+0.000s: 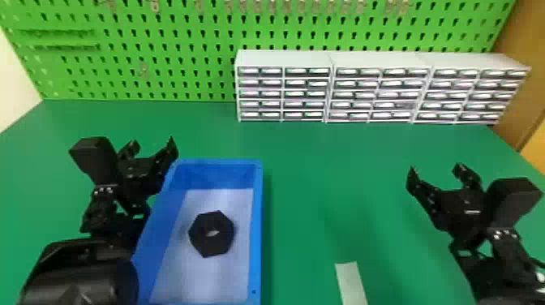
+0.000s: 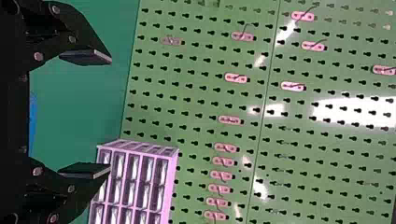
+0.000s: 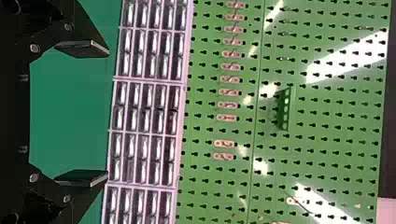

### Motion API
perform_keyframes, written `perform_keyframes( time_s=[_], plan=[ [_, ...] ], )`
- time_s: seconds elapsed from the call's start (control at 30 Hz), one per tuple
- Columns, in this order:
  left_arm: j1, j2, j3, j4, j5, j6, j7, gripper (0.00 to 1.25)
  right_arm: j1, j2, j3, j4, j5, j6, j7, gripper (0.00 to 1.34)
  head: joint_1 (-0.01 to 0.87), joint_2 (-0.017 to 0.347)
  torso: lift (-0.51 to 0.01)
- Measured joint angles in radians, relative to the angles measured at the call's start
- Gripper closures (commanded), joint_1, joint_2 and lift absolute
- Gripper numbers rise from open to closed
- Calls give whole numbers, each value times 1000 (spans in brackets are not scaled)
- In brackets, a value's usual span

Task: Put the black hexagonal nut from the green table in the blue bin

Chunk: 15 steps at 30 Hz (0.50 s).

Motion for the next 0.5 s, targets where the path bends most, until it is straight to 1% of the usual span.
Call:
perform_keyframes(
  time_s=[0.5],
  plan=[
    [-4, 0, -2, 1, -3, -1, 0, 437, -2, -2, 1, 2, 0, 0, 0, 355, 686, 51, -97]
  ],
)
